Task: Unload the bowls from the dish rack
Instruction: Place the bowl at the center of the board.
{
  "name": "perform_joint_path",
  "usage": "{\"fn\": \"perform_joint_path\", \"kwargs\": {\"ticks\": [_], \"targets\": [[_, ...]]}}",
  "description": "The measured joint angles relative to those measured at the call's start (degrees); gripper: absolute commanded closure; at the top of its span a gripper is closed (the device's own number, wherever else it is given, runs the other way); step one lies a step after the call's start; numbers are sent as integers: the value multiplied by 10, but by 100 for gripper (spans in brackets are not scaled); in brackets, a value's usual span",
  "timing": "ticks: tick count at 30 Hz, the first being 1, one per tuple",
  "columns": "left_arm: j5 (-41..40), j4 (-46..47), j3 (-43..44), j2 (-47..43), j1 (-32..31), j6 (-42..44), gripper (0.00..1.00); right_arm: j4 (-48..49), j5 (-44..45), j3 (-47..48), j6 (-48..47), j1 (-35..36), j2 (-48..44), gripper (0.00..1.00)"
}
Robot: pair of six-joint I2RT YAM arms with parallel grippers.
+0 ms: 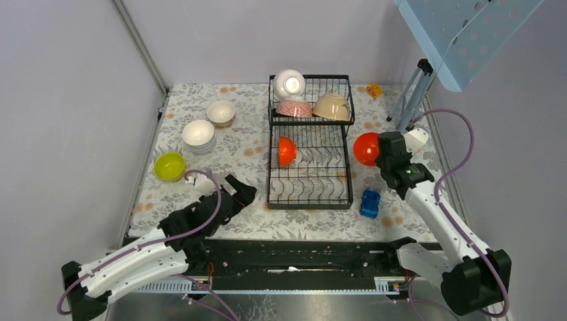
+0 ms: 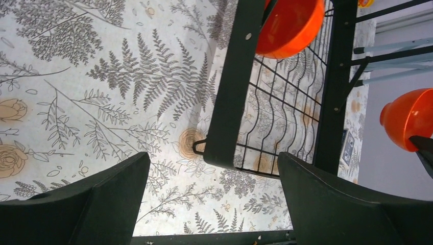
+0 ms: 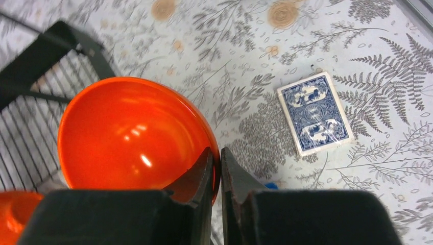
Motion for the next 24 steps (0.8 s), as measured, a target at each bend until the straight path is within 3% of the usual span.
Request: {"fn": "perform_joint_path", "kwargs": {"ticks": [13,24], "targets": [[3,30,-40,53,0,-42,1,58,-56,51,196,-158,210,100],[5,42,-47,66,0,-50,1,108,-127,150,254,-173,369,100]]}}
